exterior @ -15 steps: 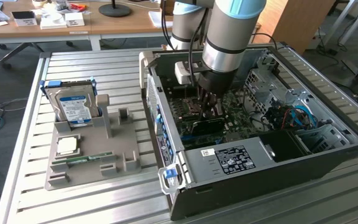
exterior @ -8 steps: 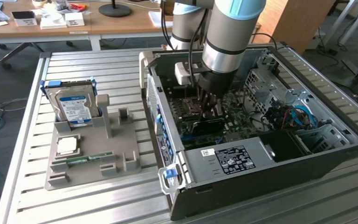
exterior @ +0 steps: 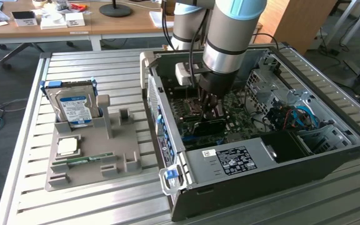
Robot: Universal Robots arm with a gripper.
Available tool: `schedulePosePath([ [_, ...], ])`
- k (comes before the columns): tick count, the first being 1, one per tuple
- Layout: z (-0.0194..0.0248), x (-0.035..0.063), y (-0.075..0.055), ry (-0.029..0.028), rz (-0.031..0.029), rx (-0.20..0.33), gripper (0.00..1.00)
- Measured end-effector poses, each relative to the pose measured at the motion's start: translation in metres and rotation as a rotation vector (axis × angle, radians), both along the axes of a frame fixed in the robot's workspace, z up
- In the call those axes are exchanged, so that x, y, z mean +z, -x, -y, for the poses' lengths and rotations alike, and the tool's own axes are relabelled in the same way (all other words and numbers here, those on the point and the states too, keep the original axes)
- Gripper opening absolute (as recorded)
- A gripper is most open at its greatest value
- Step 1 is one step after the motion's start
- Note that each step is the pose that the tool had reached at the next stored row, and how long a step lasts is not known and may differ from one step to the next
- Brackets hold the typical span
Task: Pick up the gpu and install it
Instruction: 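Press down on the gpu until it lock into place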
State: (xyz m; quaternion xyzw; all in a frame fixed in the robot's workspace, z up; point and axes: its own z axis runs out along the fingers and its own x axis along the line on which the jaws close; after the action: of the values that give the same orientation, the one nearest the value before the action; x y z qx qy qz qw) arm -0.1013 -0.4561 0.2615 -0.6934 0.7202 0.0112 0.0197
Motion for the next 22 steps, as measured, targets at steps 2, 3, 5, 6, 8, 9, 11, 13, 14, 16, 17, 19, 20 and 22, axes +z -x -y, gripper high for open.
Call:
schedulePosePath([
  [2, 0.0000, 0.0000, 0.0002, 0.0000, 0.0000, 0.000, 0.11],
  [3, 0.0000, 0.0000, 0.0002, -0.0001, 0.0000, 0.000, 0.11],
  [5, 0.0001, -0.0002, 0.0003, 0.0001, 0.0000, 0.000, 0.11],
  [6, 0.0002, -0.0004, 0.0004, 0.0004, -0.0001, 0.000, 0.11],
  [8, 0.0001, -0.0005, 0.0004, 0.0004, -0.0002, 0.000, 0.11],
  [9, 0.0001, -0.0006, 0.0003, 0.0002, -0.0001, 0.000, 0.11],
  [11, 0.0001, -0.0007, 0.0004, 0.0001, 0.0000, 0.000, 0.11],
  [13, 0.0001, -0.0007, 0.0004, 0.0000, 0.0001, 0.000, 0.11],
  [14, 0.0001, -0.0008, 0.0006, 0.0000, 0.0003, 0.000, 0.11],
  [16, 0.0001, -0.0012, 0.0011, 0.0003, 0.0003, 0.000, 0.11],
  [17, 0.0001, -0.0012, 0.0011, 0.0003, 0.0001, 0.000, 0.11],
  [19, 0.0001, -0.0013, 0.0011, 0.0001, 0.0001, 0.000, 0.11],
  [20, 0.0001, -0.0014, 0.0011, 0.0000, 0.0002, 0.000, 0.11],
  [22, 0.0001, -0.0015, 0.0013, 0.0001, 0.0003, 0.000, 0.11],
])
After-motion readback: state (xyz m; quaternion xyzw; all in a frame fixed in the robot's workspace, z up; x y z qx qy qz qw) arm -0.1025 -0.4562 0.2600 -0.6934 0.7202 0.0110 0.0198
